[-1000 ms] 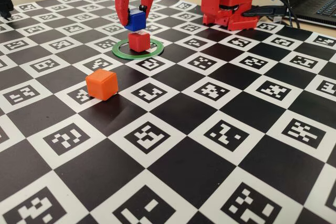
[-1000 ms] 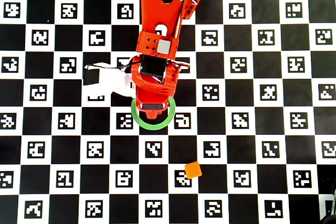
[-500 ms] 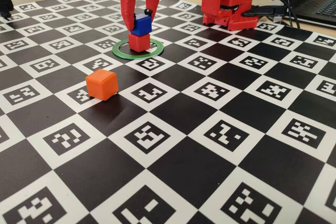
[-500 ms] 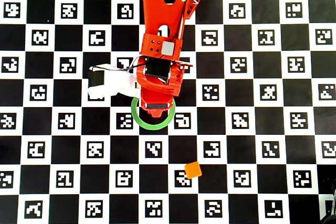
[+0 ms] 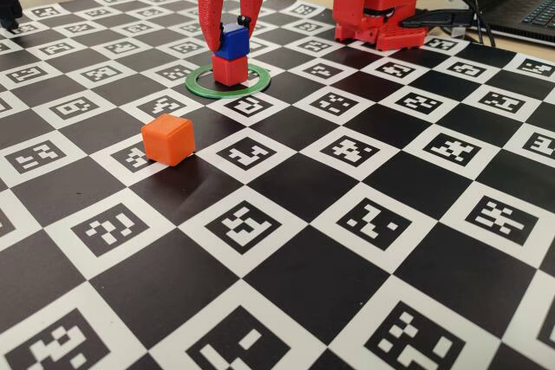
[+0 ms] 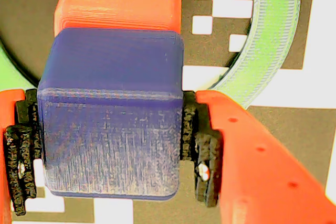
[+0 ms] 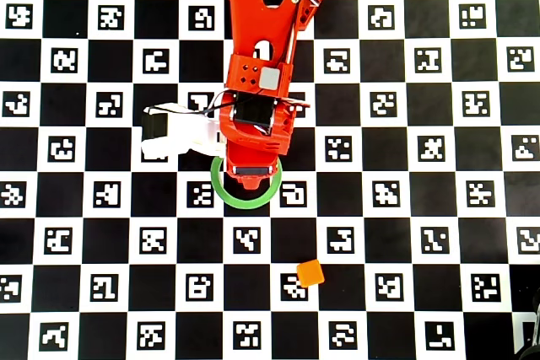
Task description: Grab the red cube then put it in the green circle then put the blue cube on top and finally the orange cube on top
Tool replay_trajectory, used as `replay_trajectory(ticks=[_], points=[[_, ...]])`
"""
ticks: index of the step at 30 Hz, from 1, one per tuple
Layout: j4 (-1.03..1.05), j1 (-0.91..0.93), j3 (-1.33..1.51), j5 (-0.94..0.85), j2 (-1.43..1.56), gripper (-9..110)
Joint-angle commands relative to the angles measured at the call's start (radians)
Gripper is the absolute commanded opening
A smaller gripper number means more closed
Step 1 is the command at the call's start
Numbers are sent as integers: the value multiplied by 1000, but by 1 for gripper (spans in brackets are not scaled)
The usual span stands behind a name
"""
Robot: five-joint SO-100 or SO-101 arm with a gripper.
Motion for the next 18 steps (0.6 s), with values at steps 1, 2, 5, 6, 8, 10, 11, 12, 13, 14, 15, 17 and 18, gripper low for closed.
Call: replay_trajectory(ticks=[1,2,5,6,8,10,11,12,13,14,15,17,18], points=[[-15,11,-2,9,28,25],[-15,11,0,11,31,26],[-15,12,3,18,41,30],[-14,12,5,20,44,31],[-11,12,5,26,51,33],[-5,12,3,31,60,37],[0,11,2,35,69,38],[9,9,-2,35,78,39],[20,8,-6,37,89,39],[38,5,-17,41,103,39],[61,2,-32,48,117,40],[117,-11,-71,64,137,40],[146,-20,-92,69,144,40]])
